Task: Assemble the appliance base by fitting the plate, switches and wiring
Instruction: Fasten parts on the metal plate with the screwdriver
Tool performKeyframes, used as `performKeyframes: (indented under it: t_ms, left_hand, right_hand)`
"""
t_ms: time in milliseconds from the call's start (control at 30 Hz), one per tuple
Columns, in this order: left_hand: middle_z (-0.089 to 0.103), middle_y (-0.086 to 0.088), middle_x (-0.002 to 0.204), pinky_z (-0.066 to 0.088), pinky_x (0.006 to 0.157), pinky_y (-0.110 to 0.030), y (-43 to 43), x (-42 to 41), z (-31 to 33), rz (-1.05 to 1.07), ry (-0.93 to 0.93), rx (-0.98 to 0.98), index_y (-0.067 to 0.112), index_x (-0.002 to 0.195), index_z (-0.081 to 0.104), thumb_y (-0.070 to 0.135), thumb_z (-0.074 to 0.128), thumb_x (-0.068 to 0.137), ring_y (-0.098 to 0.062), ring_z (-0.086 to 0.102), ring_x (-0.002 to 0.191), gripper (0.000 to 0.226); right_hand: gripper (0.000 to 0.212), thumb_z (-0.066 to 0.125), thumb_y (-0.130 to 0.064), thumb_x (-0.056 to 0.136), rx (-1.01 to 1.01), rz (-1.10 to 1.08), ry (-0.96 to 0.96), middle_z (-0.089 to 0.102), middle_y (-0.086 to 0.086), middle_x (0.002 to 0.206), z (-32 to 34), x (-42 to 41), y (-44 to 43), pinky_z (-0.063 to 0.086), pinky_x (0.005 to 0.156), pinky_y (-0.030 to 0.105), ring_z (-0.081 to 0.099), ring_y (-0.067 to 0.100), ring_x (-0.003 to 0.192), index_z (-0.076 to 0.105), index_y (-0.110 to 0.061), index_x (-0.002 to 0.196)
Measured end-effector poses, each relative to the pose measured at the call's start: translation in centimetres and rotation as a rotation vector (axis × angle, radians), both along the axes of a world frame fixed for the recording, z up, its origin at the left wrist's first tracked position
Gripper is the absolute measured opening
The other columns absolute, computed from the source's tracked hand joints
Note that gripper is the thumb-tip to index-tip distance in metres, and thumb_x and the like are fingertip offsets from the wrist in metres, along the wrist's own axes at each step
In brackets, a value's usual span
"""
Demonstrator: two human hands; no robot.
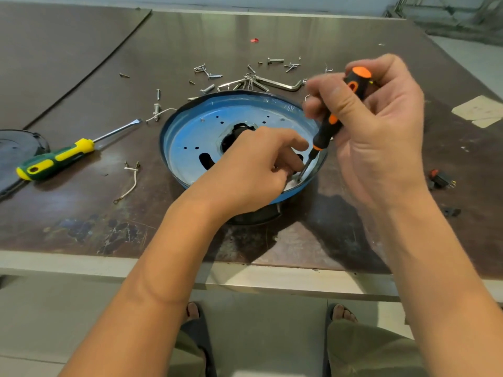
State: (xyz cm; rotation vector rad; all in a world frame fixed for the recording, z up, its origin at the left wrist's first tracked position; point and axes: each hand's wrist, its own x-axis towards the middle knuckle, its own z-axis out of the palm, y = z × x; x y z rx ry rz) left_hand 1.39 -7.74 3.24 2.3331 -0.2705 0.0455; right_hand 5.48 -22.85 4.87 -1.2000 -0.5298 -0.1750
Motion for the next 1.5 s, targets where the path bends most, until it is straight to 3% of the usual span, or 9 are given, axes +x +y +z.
performKeyframes:
  t_ms: [100,200,433,633,767,900,1100,1333,1500]
  left_hand:
    - [0.075,0.012,0.099,0.056,0.090,-0.025,0.0,0.1,0.0,-0.020,-0.008,0.020,0.022,0.129,0.062,0.001,0.059,0.091,0.002,0.067,0.097,0.044]
    - [0.075,0.011,0.095,0.057,0.087,-0.027,0.1,0.2,0.1,-0.031,-0.031,0.000,0.024,0.121,0.064,0.010,0.062,0.093,0.002,0.068,0.091,0.032]
    - [0.073,0.009,0.088,0.057,0.081,-0.039,-0.5,0.4,0.2,-0.002,-0.064,0.072,0.030,0.100,0.069,0.041,0.058,0.097,-0.004,0.067,0.084,0.016]
    - [0.072,0.002,0.082,0.050,0.072,-0.036,-0.2,0.7,0.1,-0.004,-0.101,0.164,0.022,0.099,0.073,0.038,0.054,0.100,-0.009,0.061,0.073,0.025]
    - [0.068,-0.002,0.073,0.045,0.065,-0.031,0.0,1.0,0.1,-0.006,-0.051,0.178,0.018,0.092,0.074,0.039,0.052,0.101,-0.014,0.059,0.067,0.032]
    - [0.068,0.010,0.078,0.042,0.062,-0.025,0.0,0.7,0.0,-0.010,-0.056,0.174,0.026,0.092,0.074,0.034,0.061,0.097,-0.004,0.058,0.071,0.017]
    - [0.073,0.004,0.112,0.054,0.091,-0.037,-0.4,0.1,0.8,0.036,0.050,0.185,0.027,0.108,0.077,0.001,0.055,0.086,-0.019,0.063,0.101,0.041]
    - [0.069,0.001,0.117,0.055,0.090,-0.042,-0.6,0.0,1.0,0.066,0.076,0.240,0.027,0.105,0.077,0.002,0.046,0.089,-0.025,0.063,0.102,0.043]
    - [0.071,0.000,0.114,0.055,0.089,-0.043,-0.7,-0.1,1.1,0.055,0.060,0.272,0.025,0.106,0.077,0.001,0.044,0.087,-0.024,0.063,0.100,0.045]
  right_hand:
    - [0.006,0.052,-0.017,0.102,-0.015,0.111,0.028,0.064,0.007,0.081,0.1,0.0,0.2,0.046,0.068,0.031,0.054,0.021,0.071,0.052,-0.011,0.102]
    - [0.031,0.034,-0.019,0.108,0.031,0.186,0.070,0.062,0.010,0.087,0.2,-0.1,0.2,0.045,0.071,0.029,0.051,0.021,0.079,0.058,-0.002,0.116]
    - [0.020,0.069,-0.010,0.091,-0.050,0.007,-0.011,0.063,0.003,0.075,0.0,-0.2,0.6,0.049,0.066,0.033,0.061,0.024,0.067,0.050,-0.011,0.095]
    - [0.032,0.033,-0.017,0.109,-0.122,0.215,0.054,0.064,0.014,0.098,0.7,-0.6,-0.1,0.050,0.082,0.040,0.057,0.025,0.087,0.059,-0.001,0.118]
    - [0.016,0.055,-0.010,0.100,-0.505,0.082,-0.103,0.066,0.013,0.093,3.3,-0.2,-1.8,0.053,0.079,0.032,0.063,0.019,0.085,0.065,-0.001,0.108]
    - [0.027,0.071,-0.044,0.089,-1.127,0.003,-0.344,0.070,0.001,0.079,7.8,1.5,-2.8,0.056,0.063,0.041,0.067,0.017,0.069,0.069,-0.018,0.091]
    - [0.056,0.035,-0.076,0.083,-1.777,-0.113,-0.550,0.052,0.001,0.063,10.0,2.7,-0.7,0.035,0.051,0.033,0.051,0.021,0.057,0.047,-0.021,0.078]
    - [0.012,0.065,-0.043,0.089,-1.954,0.304,-0.672,0.059,-0.022,0.068,11.9,2.5,1.0,0.041,0.057,0.022,0.055,-0.002,0.063,0.055,-0.037,0.094]
    - [0.052,0.060,-0.056,0.091,-1.960,0.033,-0.777,0.045,0.003,0.052,11.2,3.5,1.7,0.029,0.047,0.029,0.038,0.019,0.048,0.056,-0.011,0.065]
